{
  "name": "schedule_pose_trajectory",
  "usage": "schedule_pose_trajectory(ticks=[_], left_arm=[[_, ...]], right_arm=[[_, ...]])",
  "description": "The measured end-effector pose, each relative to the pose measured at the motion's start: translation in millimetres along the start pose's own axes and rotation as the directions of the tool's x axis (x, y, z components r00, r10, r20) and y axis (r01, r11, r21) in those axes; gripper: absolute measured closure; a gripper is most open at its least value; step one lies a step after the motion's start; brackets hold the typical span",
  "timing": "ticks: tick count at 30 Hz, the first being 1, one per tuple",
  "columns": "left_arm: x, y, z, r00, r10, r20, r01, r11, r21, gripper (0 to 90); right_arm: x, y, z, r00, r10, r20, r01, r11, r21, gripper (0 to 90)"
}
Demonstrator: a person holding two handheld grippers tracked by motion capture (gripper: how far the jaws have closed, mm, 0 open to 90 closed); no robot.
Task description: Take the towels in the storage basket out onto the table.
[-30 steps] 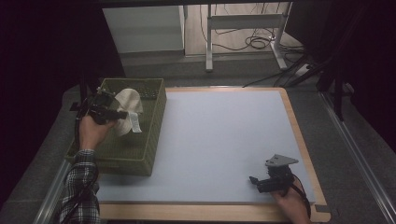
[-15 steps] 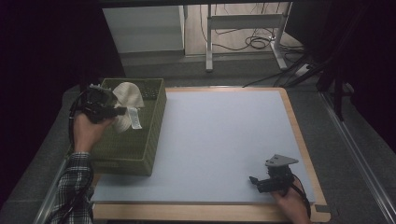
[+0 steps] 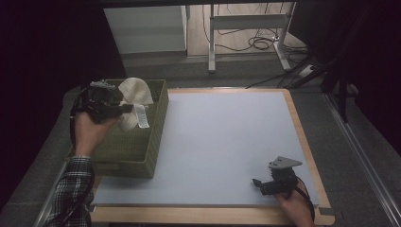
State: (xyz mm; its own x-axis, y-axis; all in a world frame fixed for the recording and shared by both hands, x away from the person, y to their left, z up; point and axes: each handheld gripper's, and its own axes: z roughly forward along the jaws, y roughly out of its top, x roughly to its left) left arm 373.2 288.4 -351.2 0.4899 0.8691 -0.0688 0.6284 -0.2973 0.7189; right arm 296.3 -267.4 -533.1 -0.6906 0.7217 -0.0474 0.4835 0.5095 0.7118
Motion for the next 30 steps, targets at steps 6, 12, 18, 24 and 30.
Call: schedule_pose_trajectory(ticks=[6,12,18,24,30], left_arm=[[-14.6,10.7,-3.5,0.9995,0.024,0.020,-0.024,0.9995,-0.022,76.6],[-29.1,21.2,-3.7,0.9980,0.052,0.037,-0.051,0.9980,-0.038,76.6],[-45.0,30.6,0.4,0.9937,0.090,0.067,-0.086,0.9948,-0.055,76.5],[-62.3,36.9,12.4,0.9877,0.117,0.103,-0.112,0.9920,-0.058,76.4],[-81.5,39.3,32.4,0.9785,0.144,0.147,-0.138,0.9890,-0.054,76.4]], right_arm=[[0.0,0.0,0.0,1.0000,0.000,0.000,0.000,1.0000,0.000,5.5],[0.0,0.0,0.1,1.0000,0.001,0.000,-0.001,1.0000,0.000,5.5],[0.0,0.0,0.1,1.0000,0.001,0.000,-0.001,1.0000,0.000,5.5],[0.0,0.0,0.1,1.0000,0.001,0.000,-0.001,1.0000,0.000,5.5],[0.0,0.0,0.1,1.0000,0.000,0.000,0.000,1.0000,0.000,5.5]])
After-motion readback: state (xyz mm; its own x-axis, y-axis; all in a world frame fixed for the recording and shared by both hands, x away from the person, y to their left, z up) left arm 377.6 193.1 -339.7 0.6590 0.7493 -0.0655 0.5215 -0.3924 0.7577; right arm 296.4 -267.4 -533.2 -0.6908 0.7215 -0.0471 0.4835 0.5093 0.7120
